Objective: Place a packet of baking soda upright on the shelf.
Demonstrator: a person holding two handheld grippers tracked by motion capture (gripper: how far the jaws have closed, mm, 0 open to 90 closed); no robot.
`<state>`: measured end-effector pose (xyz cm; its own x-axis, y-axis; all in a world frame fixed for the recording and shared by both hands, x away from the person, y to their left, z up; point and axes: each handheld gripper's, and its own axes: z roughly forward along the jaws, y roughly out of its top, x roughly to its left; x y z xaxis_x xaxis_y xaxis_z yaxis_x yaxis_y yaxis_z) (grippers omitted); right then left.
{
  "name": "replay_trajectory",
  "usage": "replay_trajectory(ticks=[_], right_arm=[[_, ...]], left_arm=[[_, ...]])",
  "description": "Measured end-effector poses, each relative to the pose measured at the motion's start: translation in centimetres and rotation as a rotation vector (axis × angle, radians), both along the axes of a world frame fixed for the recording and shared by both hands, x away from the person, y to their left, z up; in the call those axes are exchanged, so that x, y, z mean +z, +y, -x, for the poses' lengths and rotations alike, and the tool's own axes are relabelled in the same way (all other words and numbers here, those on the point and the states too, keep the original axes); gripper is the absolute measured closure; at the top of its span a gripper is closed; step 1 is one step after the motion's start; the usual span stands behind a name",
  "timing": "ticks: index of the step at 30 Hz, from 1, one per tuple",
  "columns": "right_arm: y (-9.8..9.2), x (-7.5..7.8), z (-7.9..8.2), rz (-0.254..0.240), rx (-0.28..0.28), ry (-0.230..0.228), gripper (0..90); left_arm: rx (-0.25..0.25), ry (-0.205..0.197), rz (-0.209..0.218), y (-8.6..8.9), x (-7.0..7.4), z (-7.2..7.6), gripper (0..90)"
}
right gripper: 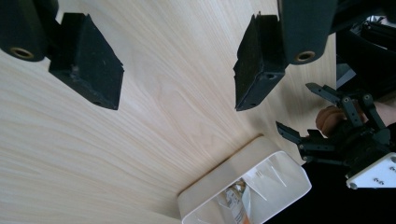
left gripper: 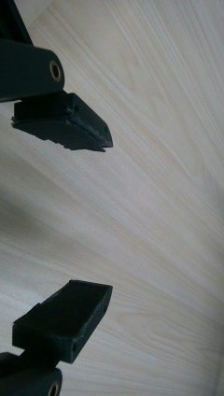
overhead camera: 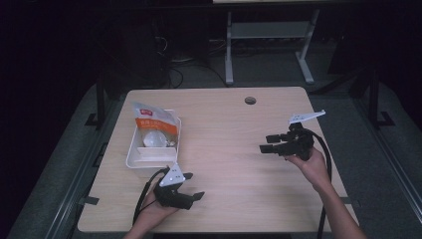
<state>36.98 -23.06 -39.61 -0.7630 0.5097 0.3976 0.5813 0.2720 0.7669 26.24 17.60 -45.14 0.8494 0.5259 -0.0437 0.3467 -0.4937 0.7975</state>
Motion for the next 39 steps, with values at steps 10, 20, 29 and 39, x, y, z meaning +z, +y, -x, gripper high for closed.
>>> replay_trajectory(ticks=[10,20,29,39], right_arm=[[-1.9,-1.2,1.4,-0.006,-0.03,0.021,30.7],[-2.8,-2.3,2.7,0.005,-0.033,0.04,30.3],[-3.5,-3.3,3.9,-0.004,-0.033,0.061,29.6],[-3.9,-4.6,5.5,-0.013,-0.033,0.081,28.8]], left_arm=[[0.002,0.0,0.003,-0.1,0.0,0.0,23.8],[0.009,0.004,0.01,0.1,0.0,-0.1,23.8],[0.014,0.005,0.011,0.1,0.0,-0.2,23.8],[0.014,0.006,0.007,0.2,0.0,-0.2,23.8]])
